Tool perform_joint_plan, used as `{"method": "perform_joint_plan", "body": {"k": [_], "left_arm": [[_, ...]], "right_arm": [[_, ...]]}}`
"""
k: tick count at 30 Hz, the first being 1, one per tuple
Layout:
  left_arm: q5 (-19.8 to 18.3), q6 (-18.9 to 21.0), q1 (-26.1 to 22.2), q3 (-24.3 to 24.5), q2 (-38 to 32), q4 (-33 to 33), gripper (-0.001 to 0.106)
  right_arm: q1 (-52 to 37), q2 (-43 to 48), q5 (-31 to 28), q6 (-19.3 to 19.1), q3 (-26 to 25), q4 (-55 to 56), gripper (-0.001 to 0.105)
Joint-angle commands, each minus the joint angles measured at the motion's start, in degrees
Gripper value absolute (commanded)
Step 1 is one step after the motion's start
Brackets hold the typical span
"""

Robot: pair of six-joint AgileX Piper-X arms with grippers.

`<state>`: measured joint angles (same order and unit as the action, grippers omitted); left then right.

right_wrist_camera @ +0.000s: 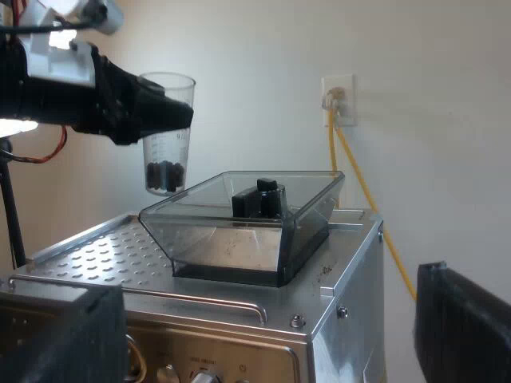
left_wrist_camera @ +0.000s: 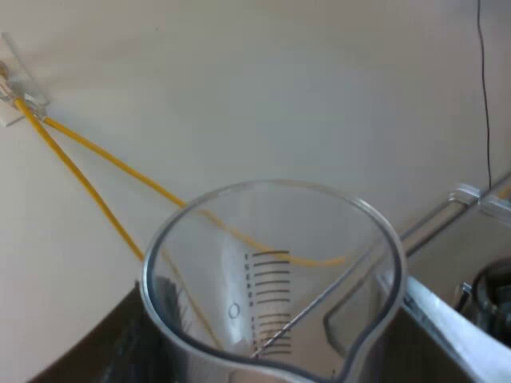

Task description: Pour the beans into the coffee machine

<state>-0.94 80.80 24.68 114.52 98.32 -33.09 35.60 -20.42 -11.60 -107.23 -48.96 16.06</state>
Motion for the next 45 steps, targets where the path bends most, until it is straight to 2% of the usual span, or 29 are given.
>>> {"method": "perform_joint_plan", "body": {"k": [1,3,5,6,8,10,12,14,15,18,19,22,25,27,32,36,37,44,45], "left_arm": [[1.35,-7.65,0.86,0.53,-0.19,0.45,0.027],[1.78,-12.68,1.28,0.53,-0.19,0.45,0.027],[2.25,-14.21,1.50,0.53,-0.19,0.45,0.027],[2.65,-16.65,1.90,0.53,-0.19,0.45,0.027],[2.65,-18.26,2.57,0.53,-0.03,1.23,0.027],[2.65,-21.93,3.17,0.53,-0.05,1.30,0.027],[2.83,-24.54,3.62,0.53,-0.05,1.30,0.027],[2.85,-24.82,3.66,0.53,-0.05,1.30,0.027],[3.19,-29.57,4.35,0.53,-0.05,1.30,0.027],[3.78,-34.29,5.33,0.53,-0.05,1.30,0.027],[3.78,-34.55,5.48,0.53,-0.05,1.30,0.027],[3.77,-38.52,6.34,0.53,-0.05,1.30,0.027],[3.77,-46.40,7.17,0.53,-0.05,1.30,0.027],[3.77,-49.67,7.43,0.53,-0.05,1.30,0.027],[3.77,-54.49,7.42,0.53,-0.05,1.30,0.027],[3.77,-61.46,7.42,0.53,-0.05,0.32,0.027],[3.92,-61.84,7.42,0.53,-0.05,0.27,0.027],[4.83,-71.50,7.42,0.53,-0.05,0.21,0.027],[5.88,-74.00,7.42,0.53,-0.05,0.21,0.027]], "right_arm": [[0.09,0.40,-0.19,-0.46,-0.50,-0.79,0.079],[0.09,0.40,-0.19,-0.46,-0.50,-0.79,0.079],[0.09,0.40,-0.19,-0.46,-0.50,-0.79,0.079],[0.09,0.40,-0.19,-0.46,-0.50,-0.79,0.079],[0.09,0.40,-0.19,-0.46,-0.50,-0.79,0.079],[0.09,0.40,-0.19,-0.46,-0.50,-0.79,0.079],[0.09,0.40,-0.19,-0.46,-0.50,-0.79,0.079],[0.09,0.40,-0.19,-0.46,-0.50,-0.79,0.079],[0.09,0.40,-0.19,-0.46,-0.50,-0.79,0.079],[0.09,0.40,-0.19,-0.46,-0.50,-0.79,0.079],[0.09,0.40,-0.19,-0.46,-0.50,-0.79,0.079],[0.09,0.40,-0.19,-0.46,-0.50,-0.79,0.079],[0.09,0.40,-0.19,-0.46,-0.50,-0.79,0.079],[0.09,0.40,-0.19,-0.46,-0.50,-0.79,0.079],[0.09,0.40,-0.19,-0.46,-0.50,-0.79,0.079],[0.09,0.40,-0.19,-0.46,-0.50,-0.79,0.079],[0.09,0.40,-0.19,-0.46,-0.50,-0.79,0.079],[0.09,0.40,-0.19,-0.46,-0.50,-0.79,0.079],[0.09,0.40,-0.19,-0.46,-0.50,-0.79,0.079]]}}
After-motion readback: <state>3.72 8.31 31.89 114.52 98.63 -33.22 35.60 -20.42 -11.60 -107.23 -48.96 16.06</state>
